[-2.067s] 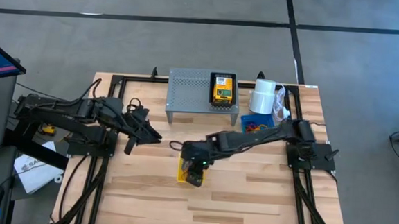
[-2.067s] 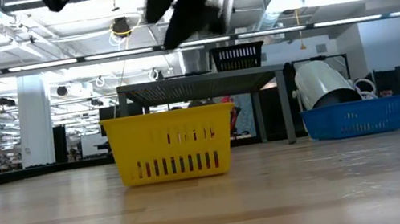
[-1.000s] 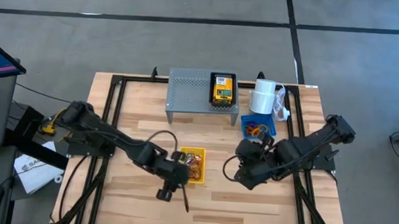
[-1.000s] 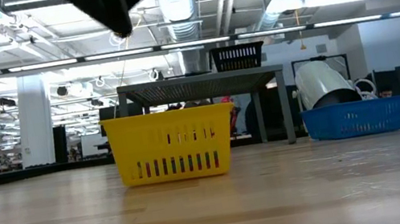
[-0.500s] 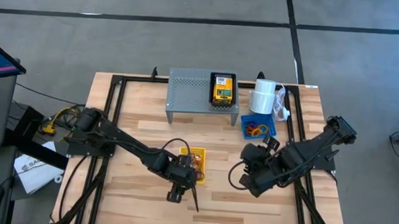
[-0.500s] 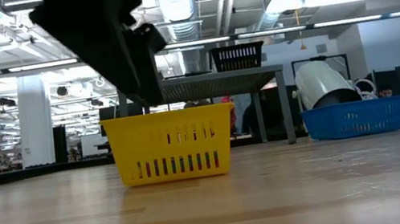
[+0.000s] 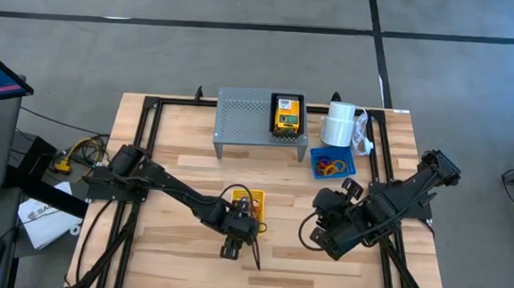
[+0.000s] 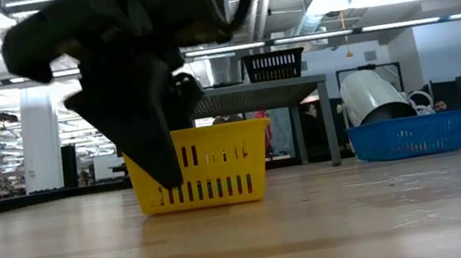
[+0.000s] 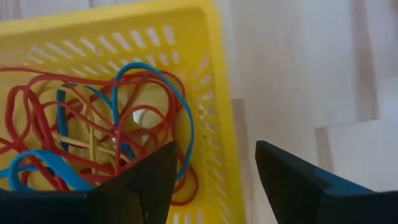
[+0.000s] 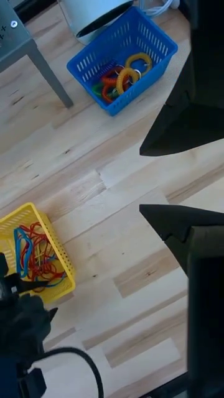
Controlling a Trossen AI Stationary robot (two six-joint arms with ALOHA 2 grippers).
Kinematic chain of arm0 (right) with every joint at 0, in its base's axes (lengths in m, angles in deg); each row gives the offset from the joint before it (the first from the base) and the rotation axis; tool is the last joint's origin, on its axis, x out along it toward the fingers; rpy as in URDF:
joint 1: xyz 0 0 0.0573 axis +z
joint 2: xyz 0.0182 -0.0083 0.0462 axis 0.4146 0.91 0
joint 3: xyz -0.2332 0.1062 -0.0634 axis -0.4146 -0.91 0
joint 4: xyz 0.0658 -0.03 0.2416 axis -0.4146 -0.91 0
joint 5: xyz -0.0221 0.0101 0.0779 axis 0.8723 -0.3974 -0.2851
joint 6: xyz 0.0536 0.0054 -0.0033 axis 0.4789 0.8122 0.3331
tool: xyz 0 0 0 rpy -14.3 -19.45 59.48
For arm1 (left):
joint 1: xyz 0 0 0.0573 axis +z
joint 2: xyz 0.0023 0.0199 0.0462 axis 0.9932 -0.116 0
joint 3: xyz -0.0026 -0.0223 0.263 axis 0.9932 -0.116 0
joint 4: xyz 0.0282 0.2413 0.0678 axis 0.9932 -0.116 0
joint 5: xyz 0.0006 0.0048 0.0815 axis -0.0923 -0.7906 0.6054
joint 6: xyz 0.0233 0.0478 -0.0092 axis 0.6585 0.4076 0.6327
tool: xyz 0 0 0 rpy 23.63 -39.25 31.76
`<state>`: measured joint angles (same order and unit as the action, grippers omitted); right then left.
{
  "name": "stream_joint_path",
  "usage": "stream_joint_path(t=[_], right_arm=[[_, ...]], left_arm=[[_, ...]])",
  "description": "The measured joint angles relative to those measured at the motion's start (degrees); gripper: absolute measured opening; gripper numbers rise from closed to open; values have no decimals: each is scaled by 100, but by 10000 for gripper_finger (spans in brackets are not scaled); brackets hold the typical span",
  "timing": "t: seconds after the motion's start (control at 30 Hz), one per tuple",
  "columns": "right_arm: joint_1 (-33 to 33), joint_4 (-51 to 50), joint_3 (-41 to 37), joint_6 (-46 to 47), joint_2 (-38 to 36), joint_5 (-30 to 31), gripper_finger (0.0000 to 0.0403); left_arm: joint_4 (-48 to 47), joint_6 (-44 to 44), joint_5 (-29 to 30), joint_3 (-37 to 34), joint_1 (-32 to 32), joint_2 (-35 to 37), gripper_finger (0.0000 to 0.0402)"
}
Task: Pick & Place Office Desk Supplies
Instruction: Put the yellow basket on the shelf
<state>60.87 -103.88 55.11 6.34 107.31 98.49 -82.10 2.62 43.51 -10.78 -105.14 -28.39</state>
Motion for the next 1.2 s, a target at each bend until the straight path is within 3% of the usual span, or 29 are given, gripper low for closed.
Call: stream_joint_path(t=[0.23,0.73,0.97,1.2], right_arm=[[4,0,0,9,0,-17,132],[4,0,0,-106,0,-20,132],[4,0,0,-149,0,-20,132],[4,0,0,-274,0,-17,132]], left_arm=[[75,0,-9,0,109,-93,177],[411,14,-252,-369,197,-77,12],[269,31,-192,-378,197,39,2],[-85,-13,8,-398,197,689,1]])
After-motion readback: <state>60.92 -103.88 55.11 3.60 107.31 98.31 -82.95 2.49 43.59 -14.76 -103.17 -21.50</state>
